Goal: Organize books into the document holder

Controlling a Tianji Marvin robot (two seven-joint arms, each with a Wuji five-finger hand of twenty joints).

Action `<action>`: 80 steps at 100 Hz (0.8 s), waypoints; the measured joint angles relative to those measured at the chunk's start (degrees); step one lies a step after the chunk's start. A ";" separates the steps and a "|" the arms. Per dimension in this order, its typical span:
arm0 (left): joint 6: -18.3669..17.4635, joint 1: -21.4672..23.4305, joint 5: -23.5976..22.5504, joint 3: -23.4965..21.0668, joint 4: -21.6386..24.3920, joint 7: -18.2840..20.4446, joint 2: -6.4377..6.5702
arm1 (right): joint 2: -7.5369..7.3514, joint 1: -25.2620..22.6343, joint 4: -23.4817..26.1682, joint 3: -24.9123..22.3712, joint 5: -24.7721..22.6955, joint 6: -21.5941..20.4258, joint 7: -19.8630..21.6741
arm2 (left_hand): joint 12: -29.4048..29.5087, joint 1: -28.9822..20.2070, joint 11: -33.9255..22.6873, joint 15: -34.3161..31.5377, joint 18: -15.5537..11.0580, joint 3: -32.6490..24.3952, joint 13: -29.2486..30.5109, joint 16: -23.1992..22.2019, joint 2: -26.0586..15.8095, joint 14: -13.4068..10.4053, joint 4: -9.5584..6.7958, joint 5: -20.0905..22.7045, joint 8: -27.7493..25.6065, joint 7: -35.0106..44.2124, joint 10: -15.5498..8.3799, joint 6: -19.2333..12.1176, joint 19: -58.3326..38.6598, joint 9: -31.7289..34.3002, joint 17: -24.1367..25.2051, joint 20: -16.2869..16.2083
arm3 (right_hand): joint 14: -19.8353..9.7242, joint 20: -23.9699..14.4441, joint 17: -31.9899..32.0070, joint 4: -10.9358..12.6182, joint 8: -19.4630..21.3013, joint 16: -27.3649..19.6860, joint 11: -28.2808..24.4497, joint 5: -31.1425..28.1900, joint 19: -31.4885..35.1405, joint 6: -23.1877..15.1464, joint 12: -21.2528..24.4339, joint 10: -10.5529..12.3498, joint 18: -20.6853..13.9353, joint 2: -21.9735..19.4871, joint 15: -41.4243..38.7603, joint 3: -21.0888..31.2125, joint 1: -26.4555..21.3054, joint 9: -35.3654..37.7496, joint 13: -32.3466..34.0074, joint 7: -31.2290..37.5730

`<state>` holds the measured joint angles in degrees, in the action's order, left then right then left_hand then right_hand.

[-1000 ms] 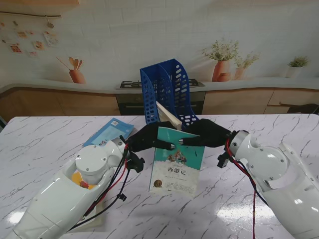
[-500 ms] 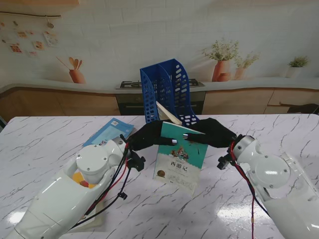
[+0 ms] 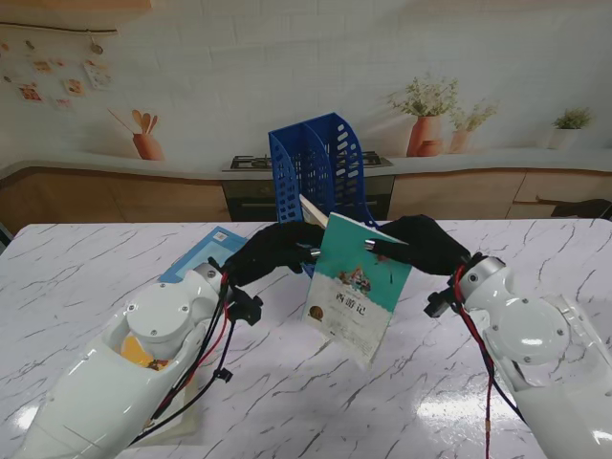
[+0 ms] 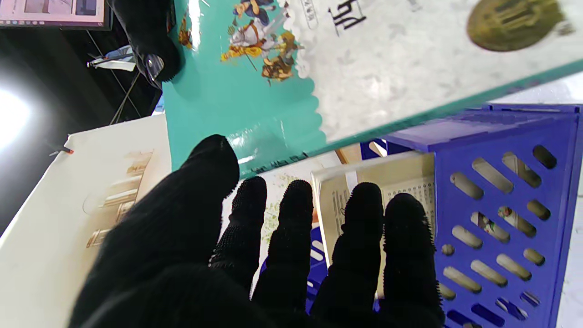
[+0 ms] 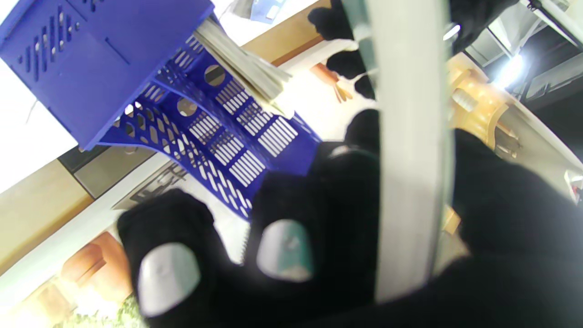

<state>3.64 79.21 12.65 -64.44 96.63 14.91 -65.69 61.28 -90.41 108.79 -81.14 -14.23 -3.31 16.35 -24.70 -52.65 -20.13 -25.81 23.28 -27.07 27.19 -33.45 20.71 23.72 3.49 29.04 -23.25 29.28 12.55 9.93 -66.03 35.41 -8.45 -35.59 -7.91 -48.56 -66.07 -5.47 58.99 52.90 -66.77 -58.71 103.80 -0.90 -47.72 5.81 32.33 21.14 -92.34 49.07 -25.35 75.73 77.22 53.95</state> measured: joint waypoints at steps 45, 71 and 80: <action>6.08 6.26 -6.76 -7.49 3.41 0.79 1.18 | 0.79 -3.26 7.77 -7.20 -4.88 4.41 -3.48 | 0.01 0.00 0.00 0.48 0.06 0.60 -0.01 0.43 0.00 0.00 -0.68 -0.01 0.01 -0.38 0.00 0.00 0.76 -0.14 0.96 0.49 | 0.00 -0.16 -0.03 0.00 -0.06 0.05 -0.17 -0.07 0.06 0.00 0.04 0.00 0.00 0.00 -0.17 0.16 0.00 0.03 0.01 0.09; 8.44 8.59 -7.01 -10.02 3.08 1.89 1.79 | 0.97 -2.51 11.04 -10.39 -9.47 9.50 -4.35 | 0.01 0.00 0.00 0.48 0.07 0.61 -0.01 0.43 -0.01 0.00 -0.68 0.00 0.01 -0.38 0.00 0.00 1.23 -0.14 1.25 0.58 | 0.00 -0.83 -0.12 0.00 -0.09 0.07 -0.47 -0.51 0.08 0.00 0.07 0.00 0.00 0.00 -0.62 0.25 0.11 0.55 0.34 0.50; 9.82 8.78 -6.95 -10.48 2.84 1.92 1.81 | 0.97 -1.77 11.18 -10.95 -9.25 11.25 -4.35 | 0.01 0.00 0.00 0.48 0.07 0.61 -0.01 0.43 -0.01 0.00 -0.68 0.00 0.01 -0.39 0.00 0.01 1.24 -0.14 1.26 0.60 | 0.00 -0.84 -0.12 0.00 -0.09 0.07 -0.48 -0.51 0.09 0.00 0.07 0.00 0.00 0.00 -0.62 0.26 0.12 0.56 0.34 0.51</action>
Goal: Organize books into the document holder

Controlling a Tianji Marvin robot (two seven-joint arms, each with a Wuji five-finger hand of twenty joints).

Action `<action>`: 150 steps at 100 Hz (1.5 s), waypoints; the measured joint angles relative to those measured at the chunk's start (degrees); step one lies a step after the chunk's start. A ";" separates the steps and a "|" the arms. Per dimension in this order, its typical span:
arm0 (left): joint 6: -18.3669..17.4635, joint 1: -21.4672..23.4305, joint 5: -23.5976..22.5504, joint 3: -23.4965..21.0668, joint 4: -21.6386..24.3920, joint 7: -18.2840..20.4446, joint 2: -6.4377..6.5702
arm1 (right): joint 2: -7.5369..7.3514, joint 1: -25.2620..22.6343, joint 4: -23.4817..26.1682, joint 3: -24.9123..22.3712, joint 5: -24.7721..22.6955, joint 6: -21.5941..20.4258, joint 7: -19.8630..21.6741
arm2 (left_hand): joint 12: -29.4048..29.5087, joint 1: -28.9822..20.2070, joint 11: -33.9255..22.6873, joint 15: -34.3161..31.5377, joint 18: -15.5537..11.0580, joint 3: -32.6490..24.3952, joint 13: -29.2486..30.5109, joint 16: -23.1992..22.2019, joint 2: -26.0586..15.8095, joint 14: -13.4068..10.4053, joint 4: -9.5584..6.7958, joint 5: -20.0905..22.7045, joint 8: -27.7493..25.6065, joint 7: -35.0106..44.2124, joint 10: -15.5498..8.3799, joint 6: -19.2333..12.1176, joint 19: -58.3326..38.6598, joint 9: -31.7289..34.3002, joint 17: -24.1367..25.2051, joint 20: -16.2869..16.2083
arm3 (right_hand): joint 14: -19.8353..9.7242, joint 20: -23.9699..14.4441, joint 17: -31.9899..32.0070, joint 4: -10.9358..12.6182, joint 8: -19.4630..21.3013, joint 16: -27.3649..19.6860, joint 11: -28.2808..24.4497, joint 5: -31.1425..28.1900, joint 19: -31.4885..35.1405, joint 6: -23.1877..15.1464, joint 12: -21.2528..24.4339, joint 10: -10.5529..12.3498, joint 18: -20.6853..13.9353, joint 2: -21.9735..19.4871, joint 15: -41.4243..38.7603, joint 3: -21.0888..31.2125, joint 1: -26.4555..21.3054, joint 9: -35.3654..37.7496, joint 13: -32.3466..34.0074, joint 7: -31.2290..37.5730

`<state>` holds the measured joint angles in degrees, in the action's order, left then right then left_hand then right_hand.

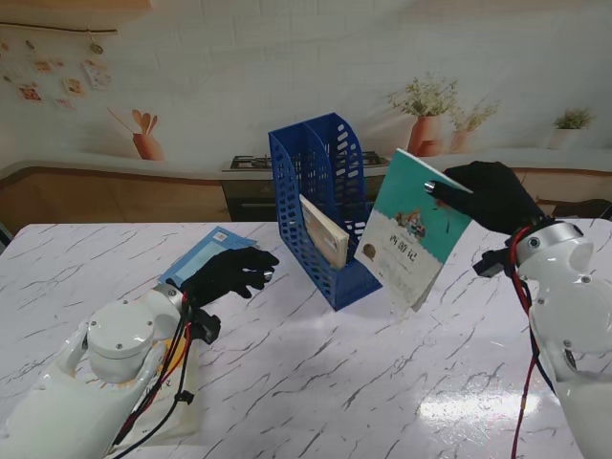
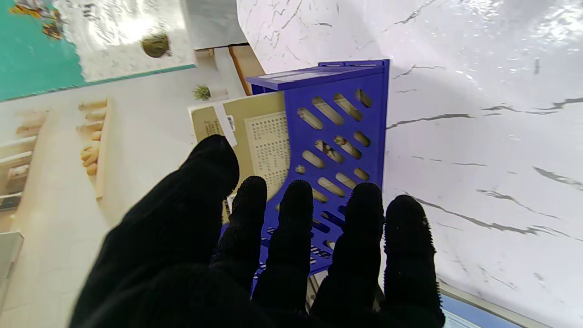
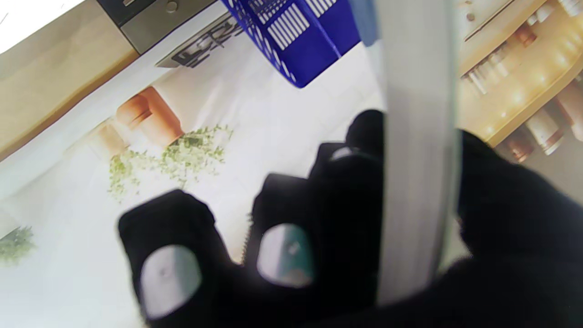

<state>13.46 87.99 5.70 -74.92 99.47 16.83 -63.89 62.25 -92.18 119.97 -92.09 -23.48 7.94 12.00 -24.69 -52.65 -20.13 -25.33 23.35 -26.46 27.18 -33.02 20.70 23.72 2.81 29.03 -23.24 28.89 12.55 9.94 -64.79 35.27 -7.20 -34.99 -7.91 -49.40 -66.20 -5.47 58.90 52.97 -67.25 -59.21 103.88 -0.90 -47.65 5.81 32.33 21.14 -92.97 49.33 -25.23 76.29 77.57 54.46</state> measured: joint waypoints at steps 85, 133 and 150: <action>2.55 0.80 -2.03 -2.11 -2.76 1.41 0.53 | 0.46 18.22 -20.38 13.71 -2.38 0.13 -5.14 | 0.00 0.00 0.00 0.00 0.01 0.01 0.00 0.00 -0.01 0.00 0.00 0.00 0.01 -0.14 0.00 0.04 0.05 0.00 0.32 0.45 | 0.00 -0.72 -0.06 1.09 -0.12 0.00 -0.11 -0.02 0.03 0.00 0.02 0.00 0.00 0.01 -0.10 0.51 0.52 0.04 0.02 0.30; 3.15 1.24 -2.05 -2.22 -2.26 1.19 0.58 | 2.18 25.33 -28.27 22.31 1.11 -2.30 -9.56 | 0.00 0.00 0.01 0.00 0.01 0.01 0.00 0.00 -0.01 0.00 0.00 0.00 0.01 -0.15 0.00 0.04 0.06 0.00 0.32 0.46 | 0.00 -1.33 -0.09 1.09 -0.58 0.00 -0.14 -0.03 0.06 0.00 0.02 0.00 0.00 0.01 -0.11 0.55 0.58 0.05 0.04 0.46; 3.12 1.13 -2.02 -1.94 -2.29 0.94 0.58 | 2.93 27.82 -31.43 25.28 2.27 -2.99 -11.43 | 0.00 0.00 0.01 0.00 0.01 0.01 0.00 0.00 -0.01 0.00 0.00 0.00 0.00 -0.15 0.00 0.05 0.06 0.00 0.32 0.47 | 0.00 -1.34 -0.09 1.09 -0.58 0.00 -0.14 -0.03 0.06 0.00 0.02 0.00 0.00 0.01 -0.12 0.89 1.07 0.05 0.04 0.50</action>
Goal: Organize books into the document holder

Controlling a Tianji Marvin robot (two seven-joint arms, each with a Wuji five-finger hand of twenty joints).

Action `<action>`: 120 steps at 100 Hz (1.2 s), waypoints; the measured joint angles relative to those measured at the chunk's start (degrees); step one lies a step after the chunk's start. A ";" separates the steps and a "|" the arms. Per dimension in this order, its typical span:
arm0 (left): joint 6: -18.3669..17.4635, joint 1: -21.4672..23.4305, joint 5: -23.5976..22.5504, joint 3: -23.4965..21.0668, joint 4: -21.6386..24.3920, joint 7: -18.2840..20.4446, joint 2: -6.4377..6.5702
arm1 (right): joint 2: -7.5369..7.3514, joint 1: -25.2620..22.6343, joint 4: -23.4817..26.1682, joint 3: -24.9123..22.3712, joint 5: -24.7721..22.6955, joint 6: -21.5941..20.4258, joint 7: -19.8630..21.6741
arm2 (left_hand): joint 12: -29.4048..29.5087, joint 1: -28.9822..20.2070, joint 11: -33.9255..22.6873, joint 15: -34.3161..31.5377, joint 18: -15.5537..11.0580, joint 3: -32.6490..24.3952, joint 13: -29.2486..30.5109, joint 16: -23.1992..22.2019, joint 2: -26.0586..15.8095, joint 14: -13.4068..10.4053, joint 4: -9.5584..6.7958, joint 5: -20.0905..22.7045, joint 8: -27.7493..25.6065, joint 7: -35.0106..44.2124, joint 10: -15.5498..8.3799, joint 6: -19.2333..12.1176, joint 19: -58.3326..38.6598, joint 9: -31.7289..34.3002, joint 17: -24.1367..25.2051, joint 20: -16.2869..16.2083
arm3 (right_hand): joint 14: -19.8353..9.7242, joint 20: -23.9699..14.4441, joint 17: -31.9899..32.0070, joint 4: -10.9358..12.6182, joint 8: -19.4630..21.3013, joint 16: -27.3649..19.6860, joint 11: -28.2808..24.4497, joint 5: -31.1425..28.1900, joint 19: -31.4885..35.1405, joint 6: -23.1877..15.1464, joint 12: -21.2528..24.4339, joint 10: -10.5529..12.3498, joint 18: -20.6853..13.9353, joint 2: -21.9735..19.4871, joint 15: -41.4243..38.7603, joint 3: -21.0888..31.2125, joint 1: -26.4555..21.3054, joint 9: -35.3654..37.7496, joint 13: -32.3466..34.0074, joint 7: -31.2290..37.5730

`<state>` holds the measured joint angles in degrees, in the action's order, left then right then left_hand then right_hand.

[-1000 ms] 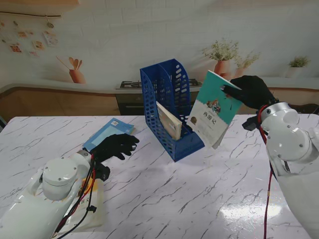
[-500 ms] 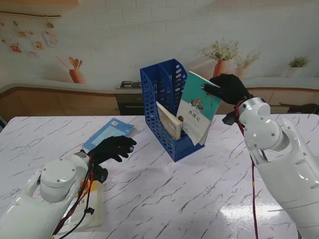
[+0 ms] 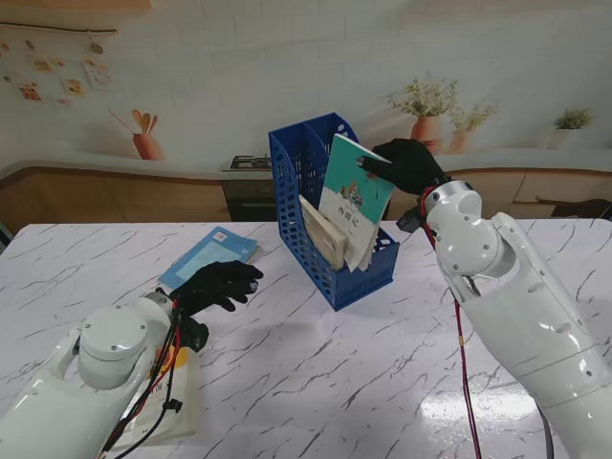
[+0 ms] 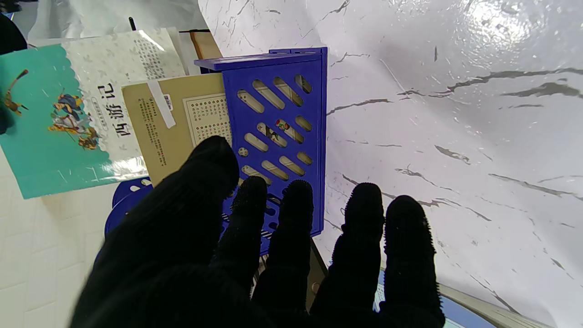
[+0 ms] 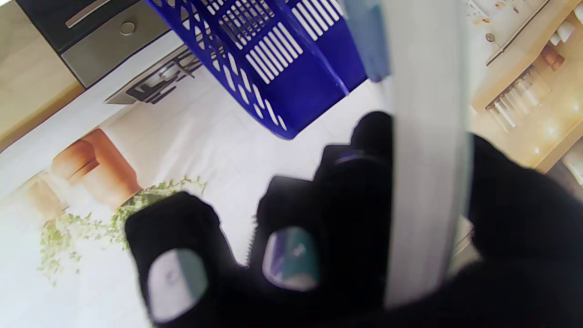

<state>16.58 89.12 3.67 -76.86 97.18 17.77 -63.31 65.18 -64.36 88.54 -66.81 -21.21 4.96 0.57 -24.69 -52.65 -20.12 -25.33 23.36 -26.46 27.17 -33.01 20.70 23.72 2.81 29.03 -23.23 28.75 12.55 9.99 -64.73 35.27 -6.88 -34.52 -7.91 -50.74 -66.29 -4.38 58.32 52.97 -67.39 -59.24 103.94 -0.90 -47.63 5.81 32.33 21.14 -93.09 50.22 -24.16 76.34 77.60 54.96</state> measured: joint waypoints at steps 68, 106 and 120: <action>0.22 -0.33 0.07 0.28 -0.05 -0.65 -0.08 | 4.11 7.99 -14.28 10.15 0.98 -4.75 -10.74 | 0.00 0.00 0.00 0.00 0.00 0.00 0.00 0.01 0.00 0.00 0.00 0.04 0.00 -0.10 0.00 0.01 0.00 0.00 0.00 0.01 | 0.00 -0.01 -0.01 0.00 0.00 0.00 -0.04 -0.01 0.00 -0.01 0.00 0.01 0.00 0.00 -0.01 0.20 0.12 0.01 0.00 0.09; 0.43 -0.74 0.03 0.58 -0.38 -0.64 -0.13 | 5.11 9.68 -19.79 14.28 -0.69 -6.47 -12.74 | 0.00 0.00 0.00 0.00 0.00 0.00 0.00 0.01 0.00 0.00 0.00 0.04 0.00 -0.10 0.00 0.01 0.00 0.00 0.00 0.02 | 0.00 -0.01 -0.02 0.00 -0.01 0.00 -0.06 -0.01 0.00 -0.06 0.00 0.06 0.00 0.00 -0.01 1.23 1.29 0.01 0.00 0.17; 0.45 -0.70 -0.07 0.56 -0.32 -0.89 -0.14 | 5.56 9.86 -21.49 15.56 -1.07 -6.38 -13.42 | 0.00 0.00 0.00 0.00 0.00 0.00 0.00 0.01 0.00 0.00 -0.01 0.04 0.00 -0.10 0.00 0.01 0.00 0.00 0.00 0.02 | 0.00 0.03 -0.02 0.00 -0.07 0.00 -0.06 -0.01 0.00 -0.06 0.00 0.08 0.00 0.00 -0.01 1.25 1.34 0.01 0.01 0.18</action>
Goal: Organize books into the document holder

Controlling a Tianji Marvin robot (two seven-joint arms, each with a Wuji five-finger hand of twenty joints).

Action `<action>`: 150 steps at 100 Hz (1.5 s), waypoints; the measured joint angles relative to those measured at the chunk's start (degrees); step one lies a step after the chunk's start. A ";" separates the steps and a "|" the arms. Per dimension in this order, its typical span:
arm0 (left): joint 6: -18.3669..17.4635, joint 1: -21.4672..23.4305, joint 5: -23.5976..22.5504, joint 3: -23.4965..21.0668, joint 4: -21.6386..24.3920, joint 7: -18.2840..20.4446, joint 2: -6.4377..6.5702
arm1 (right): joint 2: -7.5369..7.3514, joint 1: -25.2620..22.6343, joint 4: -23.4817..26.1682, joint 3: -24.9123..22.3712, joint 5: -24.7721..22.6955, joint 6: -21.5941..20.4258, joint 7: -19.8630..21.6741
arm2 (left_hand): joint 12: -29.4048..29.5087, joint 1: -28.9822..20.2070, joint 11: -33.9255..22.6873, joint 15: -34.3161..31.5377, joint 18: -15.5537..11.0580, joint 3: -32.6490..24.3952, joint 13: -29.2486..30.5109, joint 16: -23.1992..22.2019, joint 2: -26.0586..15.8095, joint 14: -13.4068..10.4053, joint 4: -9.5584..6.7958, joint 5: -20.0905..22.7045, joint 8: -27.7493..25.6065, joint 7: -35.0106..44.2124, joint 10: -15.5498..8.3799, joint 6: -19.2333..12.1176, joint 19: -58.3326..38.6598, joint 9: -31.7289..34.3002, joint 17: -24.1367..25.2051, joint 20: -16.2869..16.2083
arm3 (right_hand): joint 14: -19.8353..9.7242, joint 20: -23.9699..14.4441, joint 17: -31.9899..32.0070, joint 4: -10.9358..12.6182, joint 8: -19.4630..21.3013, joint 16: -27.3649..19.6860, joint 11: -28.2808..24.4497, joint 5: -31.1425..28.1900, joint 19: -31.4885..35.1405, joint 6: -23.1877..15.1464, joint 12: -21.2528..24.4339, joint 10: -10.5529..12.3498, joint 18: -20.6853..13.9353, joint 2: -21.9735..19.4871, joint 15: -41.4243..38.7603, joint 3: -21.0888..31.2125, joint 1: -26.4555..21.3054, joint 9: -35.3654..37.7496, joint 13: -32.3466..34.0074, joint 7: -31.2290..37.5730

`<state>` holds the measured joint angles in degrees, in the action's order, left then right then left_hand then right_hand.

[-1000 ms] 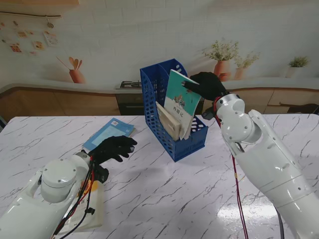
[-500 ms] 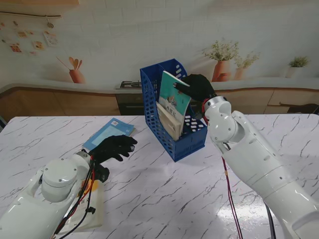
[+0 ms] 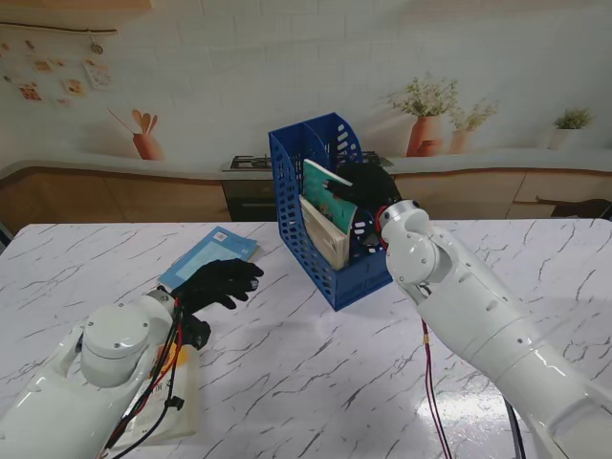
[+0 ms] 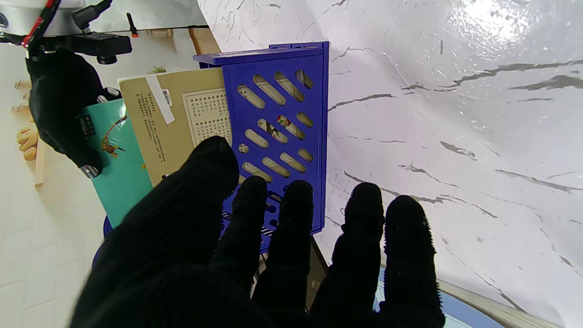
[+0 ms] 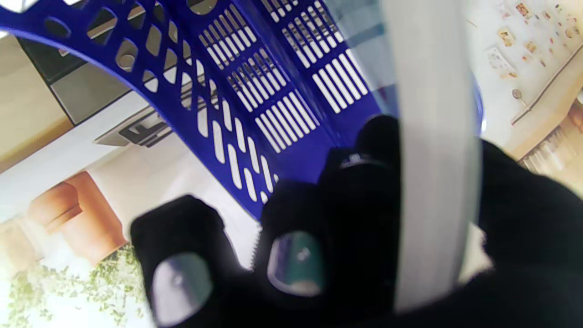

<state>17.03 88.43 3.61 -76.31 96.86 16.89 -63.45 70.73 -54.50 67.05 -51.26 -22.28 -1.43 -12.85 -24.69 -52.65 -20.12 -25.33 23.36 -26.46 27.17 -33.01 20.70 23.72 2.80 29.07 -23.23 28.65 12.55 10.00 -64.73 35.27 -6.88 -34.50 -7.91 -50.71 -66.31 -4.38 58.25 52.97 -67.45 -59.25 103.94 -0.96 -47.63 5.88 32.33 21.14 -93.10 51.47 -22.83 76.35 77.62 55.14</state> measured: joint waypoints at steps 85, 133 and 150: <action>0.07 0.31 -0.03 -0.23 0.19 0.06 0.00 | 0.21 -2.44 -0.15 2.06 -0.57 5.24 1.94 | 0.00 0.00 0.00 0.00 0.00 0.00 0.00 0.00 0.00 0.00 0.00 0.00 0.00 0.05 0.00 0.01 0.01 0.00 0.00 0.00 | 5.15 12.53 0.23 0.00 -4.06 -14.85 12.63 0.60 -0.03 -1.04 6.39 -3.49 0.00 -0.73 19.45 -9.64 -0.52 -1.82 -0.41 -6.49; 0.96 0.25 -0.25 -0.15 0.45 0.01 0.00 | -0.24 -4.70 2.61 0.19 0.24 6.38 0.90 | 0.00 0.00 0.00 0.01 0.00 0.00 0.00 0.00 0.00 0.00 0.00 0.00 0.00 0.05 0.00 0.02 0.01 0.00 0.00 0.01 | 10.58 20.22 22.37 0.00 -15.39 -25.22 38.33 8.42 -14.36 -0.32 19.73 -6.97 0.08 -3.00 60.11 -17.95 -1.04 -15.07 -11.94 -24.37; 0.99 0.22 -0.25 -0.10 0.46 0.05 0.00 | -0.10 -6.01 3.74 -1.29 -0.04 6.38 0.86 | 0.01 0.00 0.00 0.01 0.00 0.00 0.00 0.00 0.00 0.00 0.00 0.00 0.00 0.05 0.00 0.03 0.01 0.00 0.55 0.01 | 11.35 19.61 32.12 0.00 -17.08 -26.03 42.03 12.36 -21.30 -0.34 20.73 -7.75 0.18 -3.81 67.21 -20.85 -1.04 -20.94 -19.10 -28.08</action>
<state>18.02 88.64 3.35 -76.40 97.32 16.94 -63.45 70.64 -60.51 70.79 -52.55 -22.32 4.96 -11.98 -24.69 -52.65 -20.12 -25.32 23.36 -26.46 27.17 -33.01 20.70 23.72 2.80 29.07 -23.23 28.70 12.55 10.03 -64.73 35.27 -6.33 -34.49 3.45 -31.10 -34.20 -4.38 41.17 26.94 -25.42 -46.89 82.64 -1.30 -26.90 -1.87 32.51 17.34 -25.88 30.62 -23.87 55.42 58.52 27.06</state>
